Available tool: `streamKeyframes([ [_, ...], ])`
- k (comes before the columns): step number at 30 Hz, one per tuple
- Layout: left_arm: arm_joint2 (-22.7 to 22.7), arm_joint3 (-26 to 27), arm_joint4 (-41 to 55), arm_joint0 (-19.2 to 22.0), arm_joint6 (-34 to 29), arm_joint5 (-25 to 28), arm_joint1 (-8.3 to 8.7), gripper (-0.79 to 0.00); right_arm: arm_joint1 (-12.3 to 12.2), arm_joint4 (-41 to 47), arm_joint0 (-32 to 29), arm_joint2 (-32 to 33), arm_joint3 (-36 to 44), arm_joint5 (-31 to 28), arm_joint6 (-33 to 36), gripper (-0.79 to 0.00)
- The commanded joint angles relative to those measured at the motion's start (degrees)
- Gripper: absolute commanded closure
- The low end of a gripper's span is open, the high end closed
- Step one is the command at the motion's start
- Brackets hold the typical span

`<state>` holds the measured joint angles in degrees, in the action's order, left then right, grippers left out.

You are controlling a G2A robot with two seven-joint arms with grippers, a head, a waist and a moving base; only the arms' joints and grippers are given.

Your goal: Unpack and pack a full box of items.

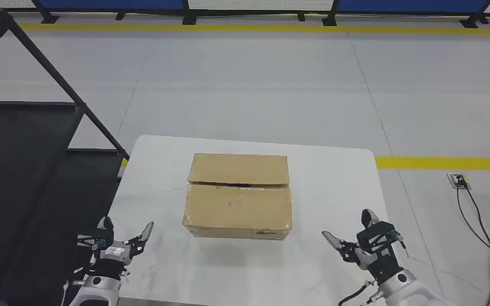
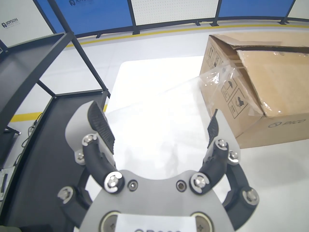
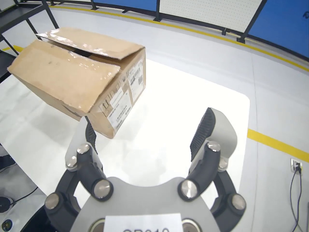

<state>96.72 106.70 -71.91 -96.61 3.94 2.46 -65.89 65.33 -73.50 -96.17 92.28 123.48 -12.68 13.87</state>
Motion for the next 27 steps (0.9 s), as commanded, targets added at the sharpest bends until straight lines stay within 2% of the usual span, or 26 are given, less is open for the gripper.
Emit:
streamKeyframes([
  [1, 0.0, 0.0, 0.0, 0.0, 0.0, 0.0, 0.00, -0.785, 0.0, -1.1, 0.0, 0.0, -0.1, 0.3, -0.1, -0.785],
  [8, -0.2, -0.2, 0.4, 0.1, -0.1, 0.0, -0.03, -0.785, 0.0, 0.0, 0.0, -0.2, -0.3, 0.0, -0.2, -0.785],
  [12, -1.6, -1.5, 5.5, 4.3, -2.8, -0.1, -0.41, -0.785, 0.3, 17.3, 4.9, -1.2, -4.1, -4.9, 2.4, -0.785],
  [16, -1.5, -1.4, 8.7, 8.1, -5.3, 2.6, -0.39, -0.785, 0.2, 35.2, 12.3, -2.4, -8.3, -8.5, 12.6, -0.785],
  [19, -1.5, -1.7, 11.2, 10.9, -7.6, 4.4, -0.37, -0.785, 0.2, 46.4, 18.0, -4.5, -11.8, -8.3, 20.5, -0.785],
  [22, -1.0, -2.3, 14.4, 12.6, -9.4, 6.0, -0.35, -0.785, 0.3, 53.3, 23.7, -7.0, -16.8, -5.8, 25.5, -0.785],
  [27, 0.1, -2.6, 17.1, 11.3, -9.0, 8.3, -0.34, -0.785, 0.8, 54.8, 30.7, -11.7, -24.3, -1.8, 26.8, -0.785],
])
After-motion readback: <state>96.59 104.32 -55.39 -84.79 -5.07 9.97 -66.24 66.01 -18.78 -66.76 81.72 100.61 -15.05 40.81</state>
